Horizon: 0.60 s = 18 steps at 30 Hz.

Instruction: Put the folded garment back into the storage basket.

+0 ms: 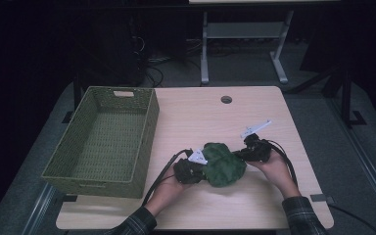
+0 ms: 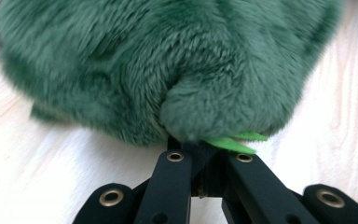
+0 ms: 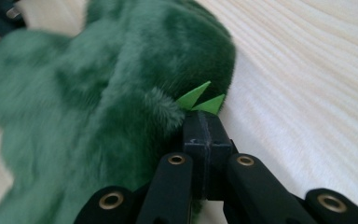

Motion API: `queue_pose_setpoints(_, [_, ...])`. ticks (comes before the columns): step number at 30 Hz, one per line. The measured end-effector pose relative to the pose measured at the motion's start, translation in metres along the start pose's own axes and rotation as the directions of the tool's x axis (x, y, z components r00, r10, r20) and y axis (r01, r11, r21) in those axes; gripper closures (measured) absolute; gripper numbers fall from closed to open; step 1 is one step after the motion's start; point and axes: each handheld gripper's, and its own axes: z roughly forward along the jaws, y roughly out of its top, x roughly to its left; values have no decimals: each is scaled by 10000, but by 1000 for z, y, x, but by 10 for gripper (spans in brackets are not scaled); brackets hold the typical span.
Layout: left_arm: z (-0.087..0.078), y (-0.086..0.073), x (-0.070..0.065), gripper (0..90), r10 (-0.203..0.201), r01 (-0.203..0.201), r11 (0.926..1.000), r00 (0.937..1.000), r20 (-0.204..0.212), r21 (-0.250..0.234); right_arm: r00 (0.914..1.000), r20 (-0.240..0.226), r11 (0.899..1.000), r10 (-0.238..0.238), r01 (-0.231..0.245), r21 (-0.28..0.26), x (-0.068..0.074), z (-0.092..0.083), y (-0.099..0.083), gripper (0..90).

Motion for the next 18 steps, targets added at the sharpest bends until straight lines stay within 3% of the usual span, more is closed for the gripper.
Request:
queue_pose_setpoints(3, [-2,-3,5,897,-116,116,9999,9999,-48,38,10000,-38,10000,-46,46,-67,5,-2,-7,899])
queue_pose_setpoints(7, [-5,-5,10,896,130,-121,9997,9991,-406,221,9999,-115,9996,-99,96,-254,13,-5,-15,900])
queue_pose_setpoints(9, [-6,-6,13,896,24,-14,9998,9988,-485,219,9998,-173,9990,-126,119,-422,18,-6,-21,899])
queue_pose_setpoints(12, [-8,-6,19,896,27,-13,9997,9983,-580,238,9993,-222,9993,-298,293,-241,23,-7,-24,899])
queue_pose_setpoints(13, [-7,-6,19,896,-167,172,9998,9981,-590,79,9993,-215,9992,-309,303,-276,26,-8,-25,900])
queue_pose_setpoints(18, [-8,-6,20,896,61,-50,9998,9978,-665,170,9992,-167,9987,-358,351,-368,30,-9,-31,899])
